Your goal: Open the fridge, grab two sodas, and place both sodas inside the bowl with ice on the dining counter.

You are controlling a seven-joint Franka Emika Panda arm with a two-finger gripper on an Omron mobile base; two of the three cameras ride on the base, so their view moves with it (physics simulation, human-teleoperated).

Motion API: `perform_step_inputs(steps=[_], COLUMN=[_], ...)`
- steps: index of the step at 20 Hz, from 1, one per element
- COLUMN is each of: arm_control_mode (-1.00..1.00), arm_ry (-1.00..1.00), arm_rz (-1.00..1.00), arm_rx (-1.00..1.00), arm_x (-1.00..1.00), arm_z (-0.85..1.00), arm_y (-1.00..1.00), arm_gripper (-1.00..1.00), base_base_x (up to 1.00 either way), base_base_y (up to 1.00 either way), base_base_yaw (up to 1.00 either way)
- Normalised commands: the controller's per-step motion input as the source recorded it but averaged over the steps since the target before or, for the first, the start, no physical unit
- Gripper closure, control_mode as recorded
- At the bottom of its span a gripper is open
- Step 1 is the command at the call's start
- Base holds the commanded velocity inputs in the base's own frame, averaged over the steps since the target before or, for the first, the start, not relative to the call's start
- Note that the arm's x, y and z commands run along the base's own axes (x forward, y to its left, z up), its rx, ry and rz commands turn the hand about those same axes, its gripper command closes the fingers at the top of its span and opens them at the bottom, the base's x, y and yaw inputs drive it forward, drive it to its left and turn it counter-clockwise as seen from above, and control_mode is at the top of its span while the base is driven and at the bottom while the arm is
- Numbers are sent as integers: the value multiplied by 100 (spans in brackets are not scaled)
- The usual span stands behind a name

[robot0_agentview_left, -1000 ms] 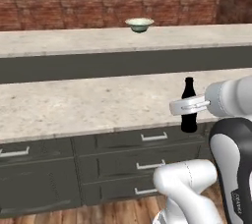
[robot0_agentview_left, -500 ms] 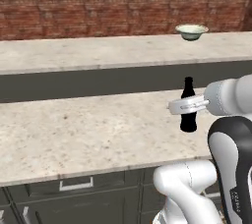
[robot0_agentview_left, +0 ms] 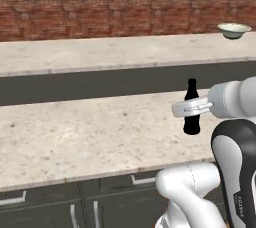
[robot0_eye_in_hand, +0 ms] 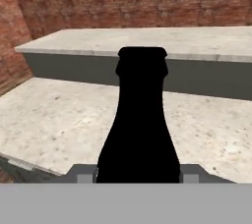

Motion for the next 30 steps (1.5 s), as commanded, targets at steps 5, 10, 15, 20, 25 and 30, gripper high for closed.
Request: perform_step_inputs(steps=[5, 10, 15, 20, 25, 30], arm_control_mode=[100, 100, 100, 100, 100, 100], arm_ry=[0, 0, 0, 0, 0, 0], arm_rz=[0, 0, 0, 0, 0, 0], arm_rx=[0, 0, 0, 0, 0, 0], arm_x=[0, 0, 0, 0, 0, 0], arm_z=[0, 0, 0, 0, 0, 0], arm_y=[0, 0, 0, 0, 0, 0], arm_gripper=[100, 100, 100, 100, 100, 100], base_base_x=[-12, -10, -10, -8, -2, 0], base_base_y=[100, 100, 100, 100, 100, 100], base_base_yaw=[0, 0, 0, 0, -1, -3])
